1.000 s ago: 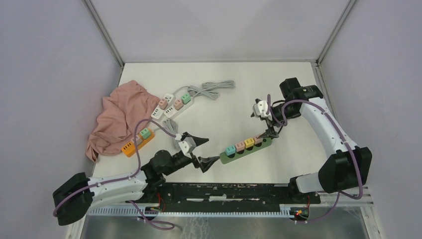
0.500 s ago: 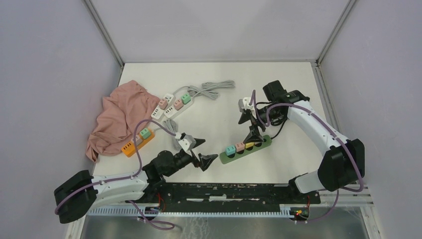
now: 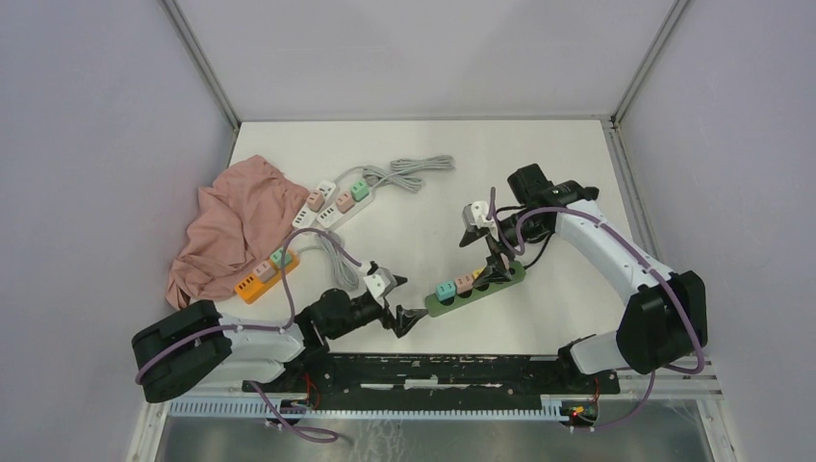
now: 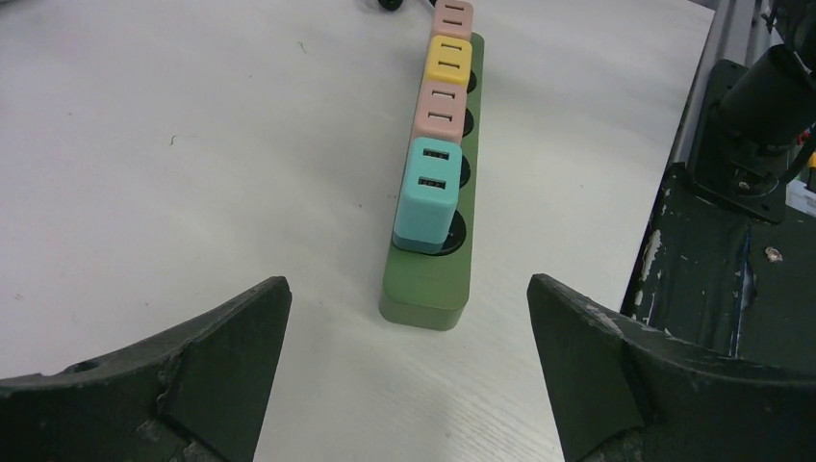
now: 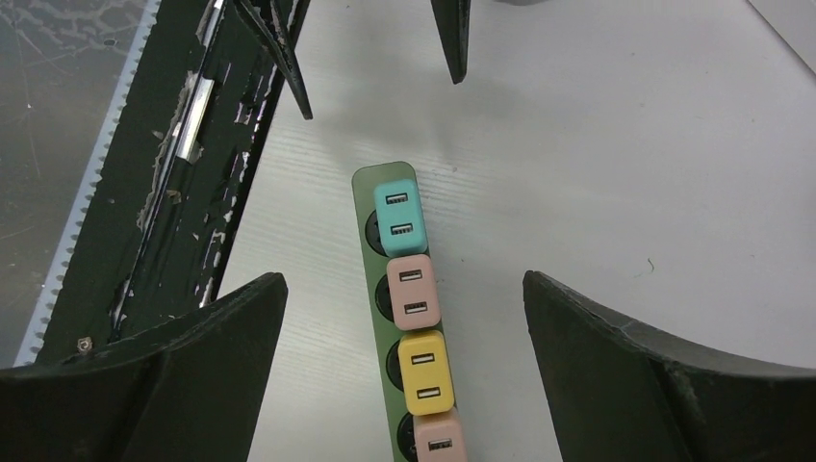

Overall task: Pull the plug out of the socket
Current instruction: Remove the plug from the socket.

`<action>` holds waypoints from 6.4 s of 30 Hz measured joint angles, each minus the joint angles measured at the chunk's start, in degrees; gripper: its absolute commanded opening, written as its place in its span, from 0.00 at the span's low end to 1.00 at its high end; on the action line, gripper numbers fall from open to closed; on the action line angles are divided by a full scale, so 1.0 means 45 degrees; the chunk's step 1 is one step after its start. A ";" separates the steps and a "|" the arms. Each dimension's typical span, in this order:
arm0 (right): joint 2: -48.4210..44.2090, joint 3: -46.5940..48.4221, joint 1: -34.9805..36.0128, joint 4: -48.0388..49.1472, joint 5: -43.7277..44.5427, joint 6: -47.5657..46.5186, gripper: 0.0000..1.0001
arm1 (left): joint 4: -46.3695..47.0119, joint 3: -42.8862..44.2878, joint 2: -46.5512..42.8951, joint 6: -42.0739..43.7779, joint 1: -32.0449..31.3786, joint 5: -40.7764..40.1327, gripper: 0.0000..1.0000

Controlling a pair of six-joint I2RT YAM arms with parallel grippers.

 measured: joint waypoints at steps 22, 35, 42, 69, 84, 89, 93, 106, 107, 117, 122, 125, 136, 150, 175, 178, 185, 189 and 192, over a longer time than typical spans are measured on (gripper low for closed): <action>0.0000 -0.0151 0.0121 -0.0126 0.0238 -0.0656 1.00 | 0.3857 0.0563 0.5809 0.1277 -0.0986 -0.0427 0.92; 0.0058 -0.0384 0.0636 0.0034 0.0607 -0.0627 1.00 | 0.6173 0.0986 0.8592 0.1331 -0.0986 -0.0296 0.81; 0.0238 -0.0670 0.1137 0.0665 0.0899 -0.0253 1.00 | 0.6552 0.1292 0.9355 0.1336 -0.1073 -0.0335 0.77; 0.0869 -0.1909 0.3750 0.4226 0.3478 0.1778 0.77 | 0.7004 0.1681 1.0161 0.1336 -0.1141 -0.0423 0.03; 0.1457 -0.1972 0.4391 0.4901 0.4507 0.1919 0.45 | 0.7091 0.1671 1.0219 0.1331 -0.1137 -0.0335 0.03; 0.1695 -0.1972 0.4556 0.4915 0.4658 0.1860 0.26 | 0.7096 0.1671 1.0219 0.1336 -0.1137 -0.0330 0.03; 0.1710 -0.1904 0.4595 0.4847 0.4750 0.1783 0.05 | 0.7091 0.1671 1.0219 0.1336 -0.1137 -0.0321 0.03; 0.1729 -0.1841 0.4697 0.4784 0.4716 0.2458 0.00 | 0.7189 0.1651 1.0278 0.1326 -0.1185 -0.0223 0.03; 0.1729 -0.1841 0.4711 0.4838 0.4789 0.2642 0.00 | 0.7193 0.1647 1.0282 0.1326 -0.1180 -0.0209 0.03; 0.1724 -0.1943 0.4177 0.4546 0.4090 0.1622 0.00 | 0.7281 0.1622 1.0355 0.1321 -0.1175 -0.0233 0.03; 0.1724 -0.1948 0.4367 0.4386 0.3934 0.1107 0.00 | 0.7291 0.1637 1.0384 0.1321 -0.1200 -0.0223 0.03; 0.1724 -0.1948 0.4498 0.4711 0.4148 0.2006 0.00 | 0.7310 0.1637 1.0404 0.1316 -0.1200 -0.0209 0.03; 0.1705 -0.1948 0.4362 0.4886 0.4415 0.3011 0.00 | 0.7329 0.1637 1.0438 0.1219 -0.1185 -0.0165 0.03; 0.1700 -0.1865 0.4498 0.4323 0.4095 0.1569 0.00 | 0.7339 0.1744 1.0525 0.1219 -0.1224 -0.0180 0.03; 0.1719 -0.1778 0.4469 0.4090 0.3973 0.2608 0.00 | 0.7349 0.1802 1.0569 0.1054 -0.1321 0.0117 0.03; 0.1719 -0.1739 0.4522 0.4148 0.4187 0.3089 0.00 | 0.7349 0.1802 1.0569 0.1039 -0.1316 0.0131 0.03; 0.1719 -0.1724 0.4104 0.3716 0.3900 0.2273 0.00 | 0.7349 0.1831 1.0569 0.1035 -0.1316 0.0141 0.03; 0.1719 -0.1719 0.4017 0.3181 0.3507 0.1020 0.00 | 0.7349 0.1894 1.0569 0.1005 -0.1326 0.0204 0.03; 0.1719 -0.1700 0.4143 0.3041 0.3453 0.0510 0.00 | 0.7344 0.1894 1.0574 0.0908 -0.1331 0.0238 0.03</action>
